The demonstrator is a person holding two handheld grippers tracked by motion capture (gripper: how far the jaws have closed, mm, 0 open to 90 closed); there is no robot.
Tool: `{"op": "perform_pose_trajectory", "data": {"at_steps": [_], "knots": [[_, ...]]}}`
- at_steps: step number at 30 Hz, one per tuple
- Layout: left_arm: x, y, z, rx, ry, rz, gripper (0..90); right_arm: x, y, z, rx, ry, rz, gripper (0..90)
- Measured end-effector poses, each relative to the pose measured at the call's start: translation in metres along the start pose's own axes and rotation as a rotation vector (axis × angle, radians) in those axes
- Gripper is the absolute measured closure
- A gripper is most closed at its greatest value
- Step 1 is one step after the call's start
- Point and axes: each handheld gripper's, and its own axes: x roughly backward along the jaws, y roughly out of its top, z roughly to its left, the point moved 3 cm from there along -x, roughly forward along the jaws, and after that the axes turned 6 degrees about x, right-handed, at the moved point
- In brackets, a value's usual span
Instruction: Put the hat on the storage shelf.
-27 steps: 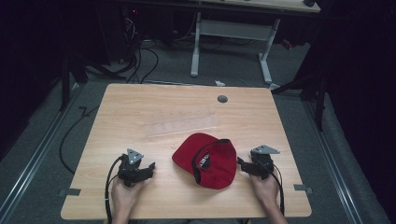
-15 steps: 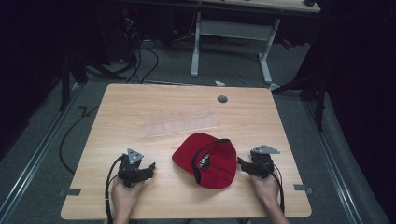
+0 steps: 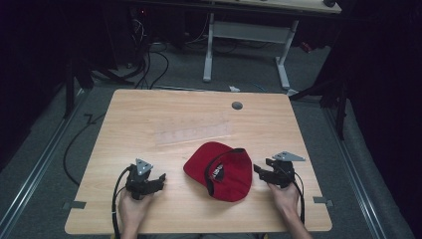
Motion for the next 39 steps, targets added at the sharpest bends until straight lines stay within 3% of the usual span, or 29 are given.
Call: {"op": "perform_pose_trajectory", "data": {"at_steps": [7,15,21,25,32,39], "knots": [[0.000,0.000,0.000,0.001,0.000,0.000,28.5,0.009,0.024,0.005,0.018,0.046,-0.038,33.1],[-0.001,0.001,0.001,0.004,0.012,-0.005,28.8,0.001,0.042,0.015,0.053,0.103,-0.036,29.9],[-0.001,0.001,0.001,0.004,0.012,-0.005,28.7,-0.014,0.061,0.025,0.087,0.153,-0.033,28.1],[-0.001,0.001,0.001,0.004,0.011,-0.005,28.7,-0.030,0.069,0.036,0.110,0.193,0.001,27.0],[-0.001,0.001,0.001,0.003,0.012,-0.005,28.4,-0.052,0.073,0.042,0.110,0.236,0.035,26.2],[-0.001,0.001,0.001,0.002,0.012,-0.005,28.3,-0.071,0.063,0.042,0.084,0.280,0.091,30.5]]}}
